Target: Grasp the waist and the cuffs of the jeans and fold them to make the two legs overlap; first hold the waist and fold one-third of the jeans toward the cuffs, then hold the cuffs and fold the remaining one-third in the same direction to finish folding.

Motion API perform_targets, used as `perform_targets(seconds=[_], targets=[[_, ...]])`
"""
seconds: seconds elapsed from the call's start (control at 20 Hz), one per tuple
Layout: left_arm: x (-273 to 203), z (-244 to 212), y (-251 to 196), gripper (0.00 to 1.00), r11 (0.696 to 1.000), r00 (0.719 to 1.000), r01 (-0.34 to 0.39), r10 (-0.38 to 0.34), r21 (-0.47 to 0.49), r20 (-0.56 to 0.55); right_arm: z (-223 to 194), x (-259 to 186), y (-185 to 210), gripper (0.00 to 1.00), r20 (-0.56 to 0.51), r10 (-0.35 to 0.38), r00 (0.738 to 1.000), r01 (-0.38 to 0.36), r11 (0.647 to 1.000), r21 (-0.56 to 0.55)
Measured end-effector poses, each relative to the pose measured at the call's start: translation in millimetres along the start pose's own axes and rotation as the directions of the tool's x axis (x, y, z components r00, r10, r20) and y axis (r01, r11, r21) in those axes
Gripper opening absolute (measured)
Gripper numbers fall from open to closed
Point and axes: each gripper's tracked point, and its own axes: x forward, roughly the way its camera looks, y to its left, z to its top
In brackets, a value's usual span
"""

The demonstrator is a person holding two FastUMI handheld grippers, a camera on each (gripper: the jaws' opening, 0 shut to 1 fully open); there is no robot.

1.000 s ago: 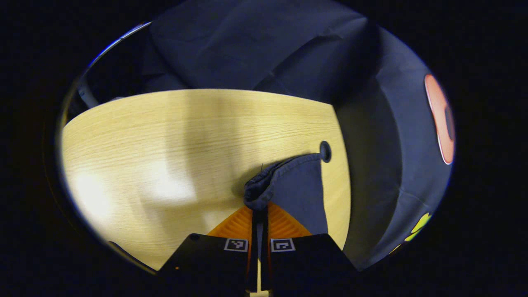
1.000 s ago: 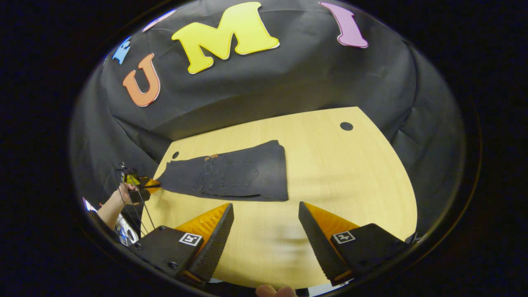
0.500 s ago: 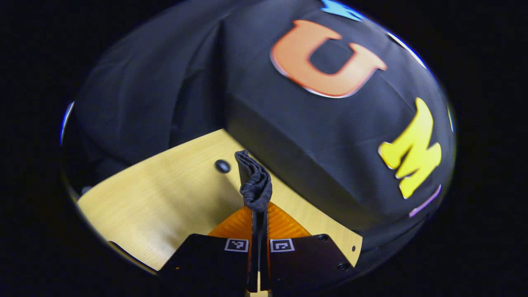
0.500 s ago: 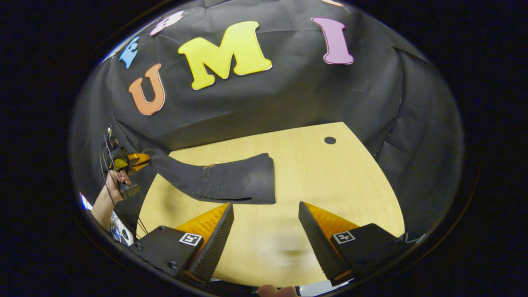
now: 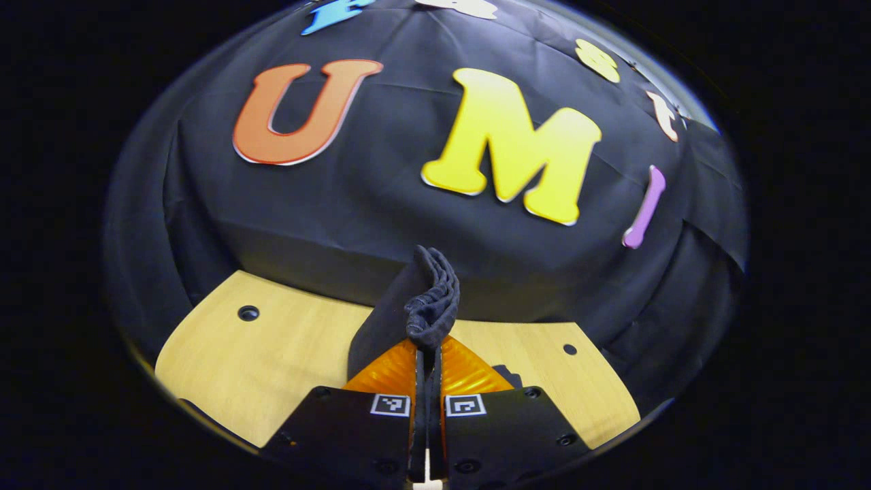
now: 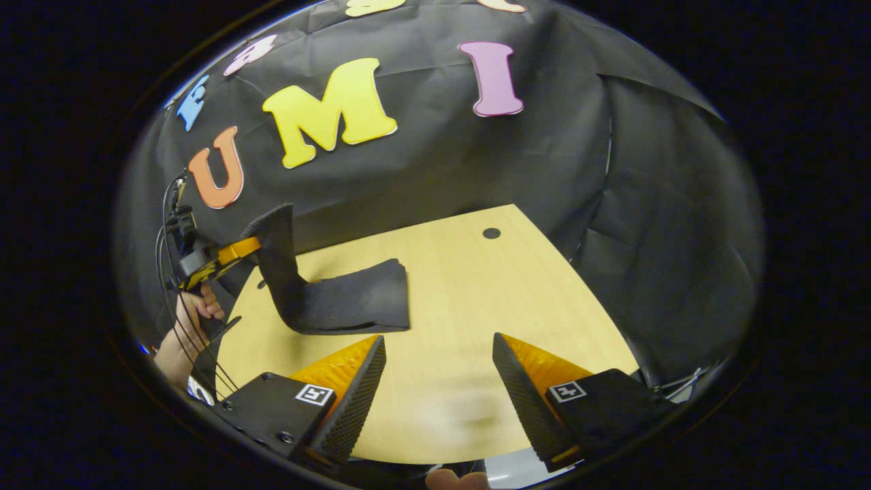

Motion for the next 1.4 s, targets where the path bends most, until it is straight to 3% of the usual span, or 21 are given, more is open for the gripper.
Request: perform_targets(seconds=[0.25,0.55,1.0,1.15,1.2,1.25,1.35,1.4], targets=[[16,-57,-52,0.05,0.998,0.998,0.036,-0.033,0.043,-0.059,-14,-18,-49,0.98,-0.025,-0.092,0.995,0.093,0.995,0.036],[44,-132,-77,0.05,0.997,0.989,-0.007,0.018,0.073,-0.148,-21,-20,-85,0.98,-0.07,-0.152,0.986,0.156,0.987,0.047],[54,-186,-80,0.05,0.986,0.977,-0.099,0.123,0.135,-0.177,-20,16,-87,0.98,-0.136,-0.119,0.984,0.119,0.993,-0.007],[59,-196,-82,0.07,0.991,0.973,-0.106,0.12,0.08,-0.197,-13,25,-78,0.98,-0.139,-0.095,0.986,0.089,0.995,-0.045],[55,-198,-84,0.02,0.992,0.971,-0.116,0.124,0.052,-0.205,-12,28,-75,0.98,-0.14,-0.083,0.987,0.075,0.995,-0.062],[54,-199,-84,0.25,0.992,0.97,-0.123,0.128,0.039,-0.208,-10,31,-73,0.98,-0.14,-0.071,0.988,0.06,0.995,-0.081],[53,-199,-95,0.41,0.994,0.969,-0.111,0.112,0.021,-0.219,-5,37,-71,0.98,-0.13,-0.045,0.99,0.029,0.992,-0.12],[51,-195,-110,0.6,0.996,0.974,-0.086,0.081,-0.016,-0.211,0,41,-68,0.98,-0.12,-0.027,0.992,0.01,0.989,-0.145]])
